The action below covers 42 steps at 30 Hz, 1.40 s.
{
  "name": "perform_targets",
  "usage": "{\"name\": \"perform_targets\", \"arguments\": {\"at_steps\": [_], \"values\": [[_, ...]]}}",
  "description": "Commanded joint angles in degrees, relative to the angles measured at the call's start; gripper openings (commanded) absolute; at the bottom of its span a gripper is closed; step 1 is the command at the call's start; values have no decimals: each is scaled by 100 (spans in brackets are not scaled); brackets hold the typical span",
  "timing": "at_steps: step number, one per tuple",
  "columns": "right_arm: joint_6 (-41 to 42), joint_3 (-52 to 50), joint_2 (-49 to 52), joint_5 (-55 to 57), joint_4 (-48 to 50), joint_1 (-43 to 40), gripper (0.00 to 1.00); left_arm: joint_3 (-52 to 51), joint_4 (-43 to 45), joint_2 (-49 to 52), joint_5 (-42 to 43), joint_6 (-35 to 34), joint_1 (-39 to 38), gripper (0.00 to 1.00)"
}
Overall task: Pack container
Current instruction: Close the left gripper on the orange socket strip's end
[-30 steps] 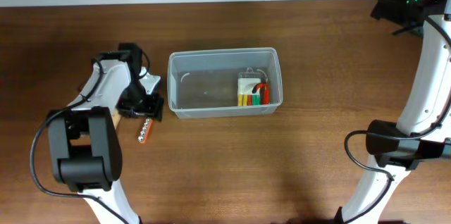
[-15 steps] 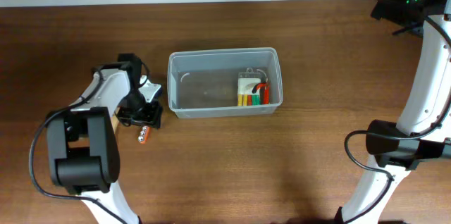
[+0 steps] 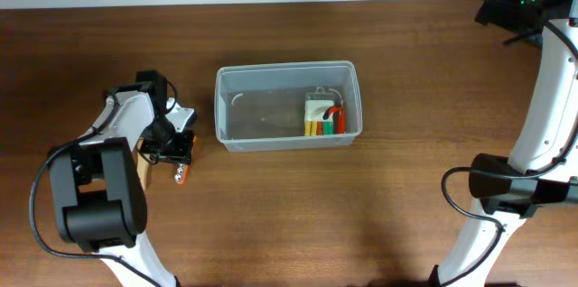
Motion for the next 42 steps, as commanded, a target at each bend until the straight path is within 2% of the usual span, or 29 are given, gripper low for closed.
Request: {"name": "perform_targets", "arguments": {"at_steps": [1, 18, 23, 38, 42], "values": [[28, 81, -87, 50, 2, -17, 99, -164, 20, 87, 339, 24, -7, 36], [28, 81, -87, 50, 2, -17, 99, -345, 111, 87, 442, -125, -15, 36], [28, 81, -87, 50, 2, -17, 99, -345, 249, 87, 442, -122, -15, 28], [28, 81, -87, 50, 2, -17, 99, -345, 748, 116, 431, -122, -278, 28], [28, 81, -87, 50, 2, -15, 99, -356, 730, 210, 417, -122, -387, 25]]}}
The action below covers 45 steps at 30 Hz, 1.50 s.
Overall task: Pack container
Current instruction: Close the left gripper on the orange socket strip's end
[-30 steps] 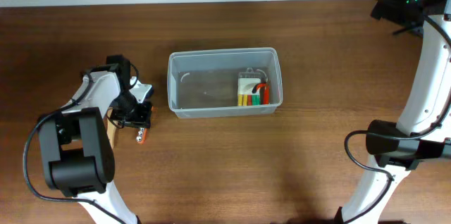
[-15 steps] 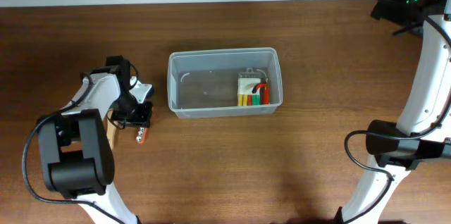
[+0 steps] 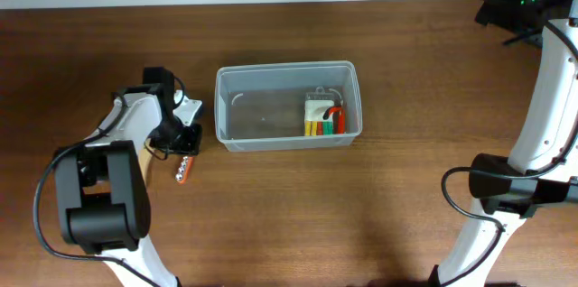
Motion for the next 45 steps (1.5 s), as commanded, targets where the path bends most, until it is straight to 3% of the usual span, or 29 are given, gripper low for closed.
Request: {"name": "perform_targets", "arguments": {"at_steps": [1, 10, 16, 22, 28, 34, 45], "values": [[28, 81, -87, 50, 2, -17, 99, -221, 42, 323, 142, -13, -153, 25], [28, 81, -87, 50, 2, -17, 99, -313, 28, 337, -109, -81, -149, 26], [28, 81, -87, 50, 2, -15, 99, -461, 22, 337, -107, -81, -149, 38], [28, 81, -87, 50, 2, -17, 99, -756, 155, 337, -114, -79, -149, 38], [28, 81, -87, 50, 2, -17, 99, -802, 166, 337, -243, -79, -149, 29], [28, 81, -87, 50, 2, -17, 99, -802, 168, 337, -238, -81, -149, 3], [28, 81, -87, 50, 2, -17, 99, -678, 92, 334, -240, -214, -144, 2]]}}
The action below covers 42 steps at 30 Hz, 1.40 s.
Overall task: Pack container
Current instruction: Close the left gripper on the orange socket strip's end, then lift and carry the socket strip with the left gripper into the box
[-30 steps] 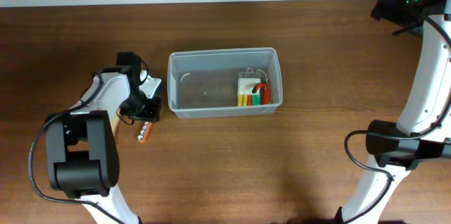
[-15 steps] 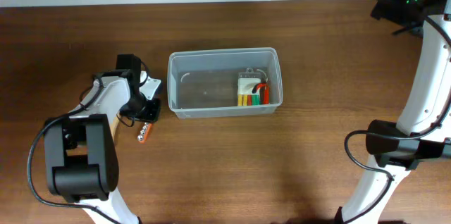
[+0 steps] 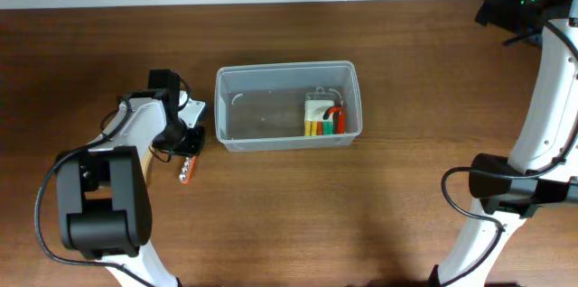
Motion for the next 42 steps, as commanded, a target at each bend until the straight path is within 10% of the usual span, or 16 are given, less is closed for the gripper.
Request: {"name": "perform_targets", "arguments": {"at_steps": [1, 29, 42], "values": [[31, 81, -87, 50, 2, -15, 99, -269, -216, 518, -46, -149, -2, 2], [31, 81, -87, 50, 2, -15, 99, 4618, -2575, 511, -249, -280, -146, 2], [31, 81, -87, 50, 2, -15, 99, 5504, -2809, 514, 153, -1725, -1360, 2]]}}
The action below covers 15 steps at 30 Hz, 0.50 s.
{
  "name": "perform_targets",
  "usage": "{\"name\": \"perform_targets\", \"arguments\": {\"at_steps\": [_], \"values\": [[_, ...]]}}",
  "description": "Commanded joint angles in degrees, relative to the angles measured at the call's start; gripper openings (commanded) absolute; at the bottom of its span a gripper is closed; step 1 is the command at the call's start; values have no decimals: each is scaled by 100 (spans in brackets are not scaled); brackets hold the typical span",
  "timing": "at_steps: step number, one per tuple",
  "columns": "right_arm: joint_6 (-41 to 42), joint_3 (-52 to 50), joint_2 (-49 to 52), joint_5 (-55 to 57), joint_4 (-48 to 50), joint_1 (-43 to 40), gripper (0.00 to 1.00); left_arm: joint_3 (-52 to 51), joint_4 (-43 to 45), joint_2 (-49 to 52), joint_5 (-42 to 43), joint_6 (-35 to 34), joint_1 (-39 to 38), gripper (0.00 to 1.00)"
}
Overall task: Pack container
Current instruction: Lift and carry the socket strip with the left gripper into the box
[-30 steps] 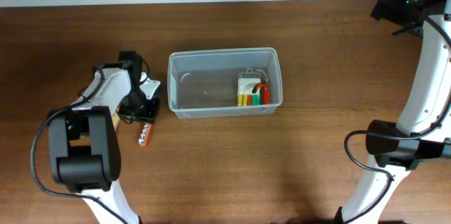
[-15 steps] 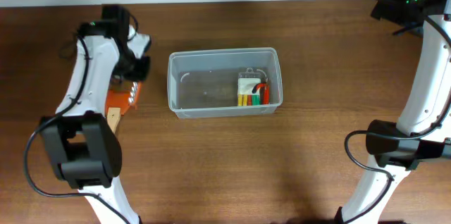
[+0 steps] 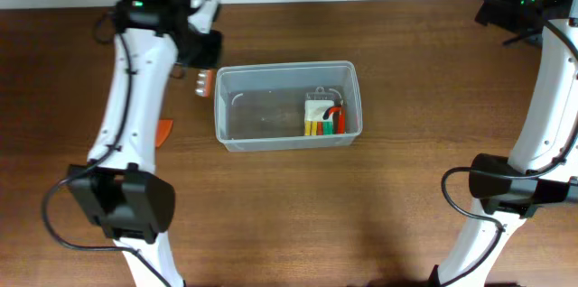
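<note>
The clear plastic container [image 3: 271, 134] stands mid-table, with a white pack of coloured markers [image 3: 323, 117] at its right end. My left arm is raised over the container's far left corner. Its gripper [image 3: 202, 69] is shut on a small orange pack with silver dots [image 3: 202, 83], which hangs just outside the left wall. The right arm [image 3: 546, 97] stands at the right edge, and its gripper is out of the overhead view.
A small orange piece [image 3: 163, 131] lies on the table left of the container, partly hidden by my left arm [image 3: 135, 97]. The right arm's base [image 3: 506, 189] sits at the right, and the left arm's base [image 3: 122, 206] at the front left.
My left gripper was low on the table left of the container with the orange pack lying beside it. Now the arm is raised at the far left corner with the pack in its gripper.
The left gripper first sat low at the table's left with the orange pack just in front of it. At the two later moments it stood slightly nearer the container, with the pack still on the table. Now the pack hangs from the gripper by the container's corner. The right arm never moved.
</note>
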Motion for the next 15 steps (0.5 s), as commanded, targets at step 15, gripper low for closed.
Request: {"name": "perform_targets", "arguments": {"at_steps": [15], "values": [[28, 81, -87, 50, 2, -17, 99, 74, -111, 256, 4, -573, -997, 2]]}}
